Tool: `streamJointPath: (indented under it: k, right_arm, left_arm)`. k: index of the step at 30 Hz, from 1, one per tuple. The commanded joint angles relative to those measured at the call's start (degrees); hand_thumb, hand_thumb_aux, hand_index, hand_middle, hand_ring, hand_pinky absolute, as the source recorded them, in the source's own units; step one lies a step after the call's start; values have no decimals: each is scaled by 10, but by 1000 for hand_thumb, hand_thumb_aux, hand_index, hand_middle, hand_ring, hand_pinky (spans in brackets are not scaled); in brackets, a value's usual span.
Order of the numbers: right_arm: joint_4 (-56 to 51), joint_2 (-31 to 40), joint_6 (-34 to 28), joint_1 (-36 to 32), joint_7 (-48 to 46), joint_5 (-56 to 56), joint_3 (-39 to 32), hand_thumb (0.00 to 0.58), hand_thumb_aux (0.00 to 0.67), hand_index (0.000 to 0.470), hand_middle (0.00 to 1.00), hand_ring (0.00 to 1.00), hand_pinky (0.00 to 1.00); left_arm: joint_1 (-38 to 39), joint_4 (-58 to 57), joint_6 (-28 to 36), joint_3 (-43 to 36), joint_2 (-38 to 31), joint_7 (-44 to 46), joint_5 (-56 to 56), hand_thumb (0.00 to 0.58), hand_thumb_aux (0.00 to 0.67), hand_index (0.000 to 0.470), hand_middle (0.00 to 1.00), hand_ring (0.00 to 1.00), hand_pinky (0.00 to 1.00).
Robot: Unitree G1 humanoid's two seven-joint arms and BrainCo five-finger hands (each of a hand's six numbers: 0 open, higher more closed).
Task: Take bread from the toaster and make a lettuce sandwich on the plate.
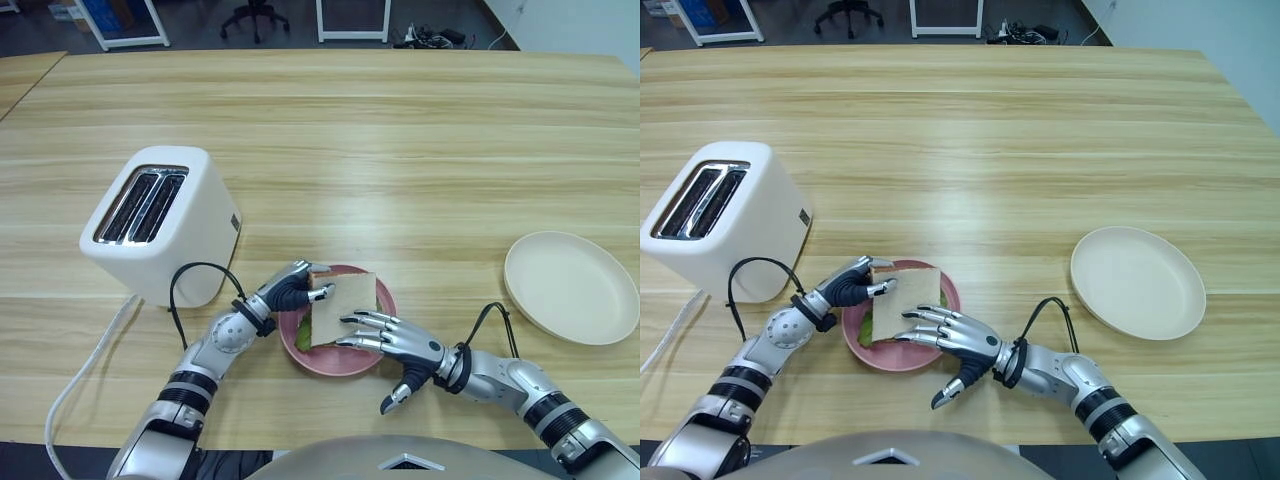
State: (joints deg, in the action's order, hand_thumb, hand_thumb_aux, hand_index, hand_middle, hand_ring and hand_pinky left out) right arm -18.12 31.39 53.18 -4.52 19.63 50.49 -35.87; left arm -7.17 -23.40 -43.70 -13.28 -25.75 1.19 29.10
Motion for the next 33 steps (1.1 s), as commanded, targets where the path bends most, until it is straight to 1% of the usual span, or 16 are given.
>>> streamJointPath:
  k: [1,5,7,9,11,12,13,14,15,16,19,21,25,27,30,33]
  right_arm:
    - [-87,10,-95,28,-63,61,-30,0,0,0,0,0,0]
    - [-90,5,-104,22,-51,64,-33,0,0,0,0,0,0]
    - [-88,5,-109,18,-39,69,-34,0,0,0,0,0,0]
    - [-74,-2,-113,10,13,79,-23,0,0,0,0,0,0]
    - [-48,-11,-94,5,92,82,-5,0,0,0,0,0,0]
    - [-27,-20,-65,9,133,62,11,66,39,28,0,0,0]
    - [1,-28,-36,17,168,37,30,524,462,324,0,0,0]
    - [32,-35,-17,25,201,17,52,578,631,442,180,180,180]
    - [58,-41,-4,31,226,3,74,580,670,470,663,663,663]
    - [81,-48,6,37,243,-14,97,580,670,470,1000,1000,1000]
    - [132,-57,21,58,256,-60,154,580,670,470,1000,1000,1000]
    - [159,-42,27,81,229,-85,178,580,670,470,1000,1000,1000]
    - [112,82,40,158,71,-75,144,580,670,470,1000,1000,1000]
    - [85,113,25,187,20,-49,131,580,670,470,1000,1000,1000]
    - [72,101,-3,190,-22,-16,112,580,670,470,1000,1000,1000]
    - [59,67,-33,159,-18,22,99,580,670,470,1000,1000,1000]
  left_arm:
    - [-4,153,63,43,22,-277,230,0,0,0,0,0,0]
    - [-15,180,138,71,8,-428,318,0,0,0,0,0,0]
    - [-10,185,151,84,2,-455,315,0,0,0,0,0,0]
    - [17,177,117,74,-8,-436,268,0,0,0,0,0,0]
    - [51,165,53,51,-23,-386,181,0,0,0,0,0,0]
    - [72,165,17,40,-38,-365,147,297,202,142,0,0,0]
    - [92,163,-22,29,-51,-337,97,580,670,470,243,243,243]
    - [110,158,-59,22,-67,-316,58,580,670,470,729,729,729]
    - [125,153,-91,17,-82,-297,30,580,670,470,1000,1000,1000]
    - [139,147,-117,13,-94,-277,2,580,670,470,1000,1000,1000]
    - [171,133,-150,16,-119,-228,-28,580,670,470,1000,1000,1000]
    - [193,129,-157,21,-134,-194,-38,580,670,470,1000,1000,1000]
    - [259,131,-132,-9,-183,-77,-78,580,670,470,1000,1000,1000]
    - [275,121,-111,-23,-190,-31,-77,580,670,470,1000,1000,1000]
    - [260,107,-66,-43,-144,1,-54,580,670,470,1000,1000,1000]
    - [243,95,-45,-63,-114,25,-43,580,670,470,1000,1000,1000]
